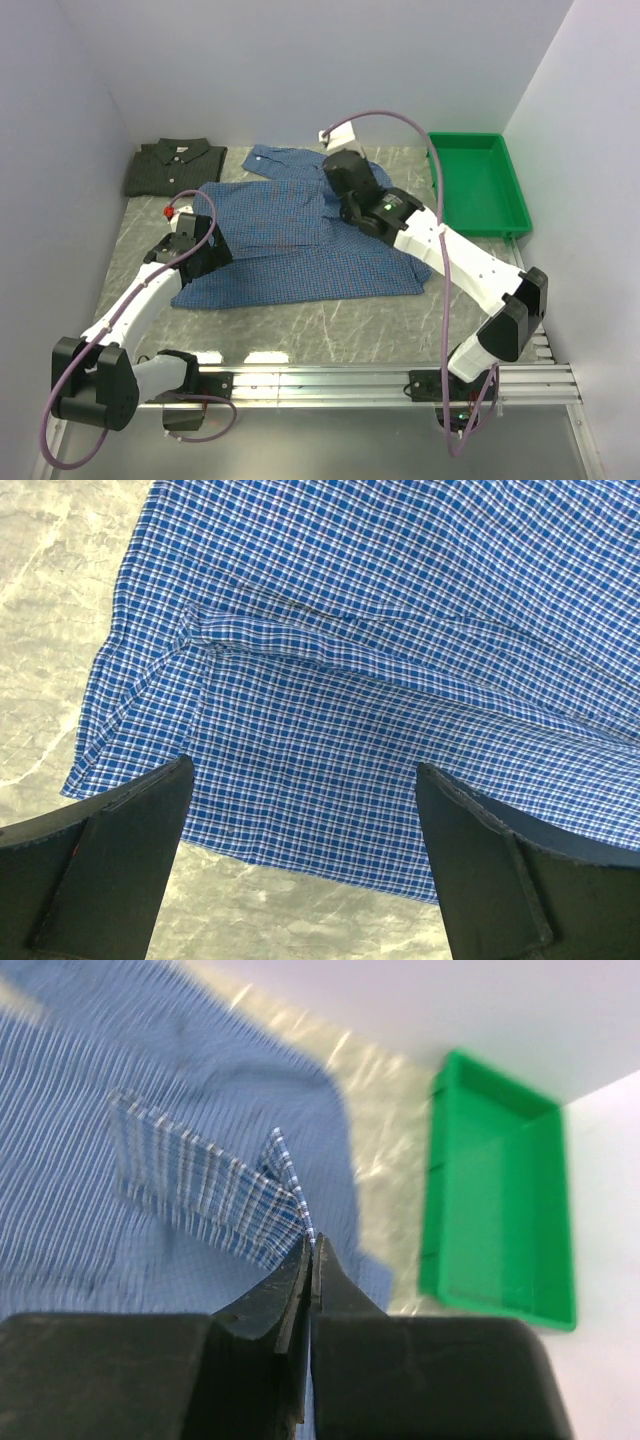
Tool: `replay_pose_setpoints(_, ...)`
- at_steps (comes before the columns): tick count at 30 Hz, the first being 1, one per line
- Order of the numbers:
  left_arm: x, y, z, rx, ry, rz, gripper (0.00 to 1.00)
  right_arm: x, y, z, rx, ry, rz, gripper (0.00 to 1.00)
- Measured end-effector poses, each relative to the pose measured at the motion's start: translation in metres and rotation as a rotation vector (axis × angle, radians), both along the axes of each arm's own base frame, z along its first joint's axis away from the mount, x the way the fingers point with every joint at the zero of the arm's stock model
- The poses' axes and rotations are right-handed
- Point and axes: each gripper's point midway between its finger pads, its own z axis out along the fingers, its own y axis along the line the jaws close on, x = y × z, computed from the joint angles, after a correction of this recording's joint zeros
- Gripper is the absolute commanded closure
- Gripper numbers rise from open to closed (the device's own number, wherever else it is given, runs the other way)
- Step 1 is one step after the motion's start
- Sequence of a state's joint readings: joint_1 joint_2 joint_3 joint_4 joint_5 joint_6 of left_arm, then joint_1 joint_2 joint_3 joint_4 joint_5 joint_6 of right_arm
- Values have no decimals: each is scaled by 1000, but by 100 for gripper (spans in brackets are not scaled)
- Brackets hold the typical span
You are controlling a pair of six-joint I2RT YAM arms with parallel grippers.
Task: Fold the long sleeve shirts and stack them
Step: Fold the shirt
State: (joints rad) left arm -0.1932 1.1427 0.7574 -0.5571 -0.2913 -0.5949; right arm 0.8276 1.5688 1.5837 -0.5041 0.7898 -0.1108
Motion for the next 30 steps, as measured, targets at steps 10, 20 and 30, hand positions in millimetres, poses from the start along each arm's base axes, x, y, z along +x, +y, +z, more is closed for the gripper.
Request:
replay_pose_setpoints(10,0,-5,1,-22,-3,-21,1,10,-19,89,151,-273,4,100)
replay_pose_setpoints(20,9,-36,17,-158,-77,-133,1,11,-25,111,210,-346,36,100)
replay_pose_setpoints(30,33,-172,51,-431,-247,-449,1,18,-14,90,185,-298,66,100)
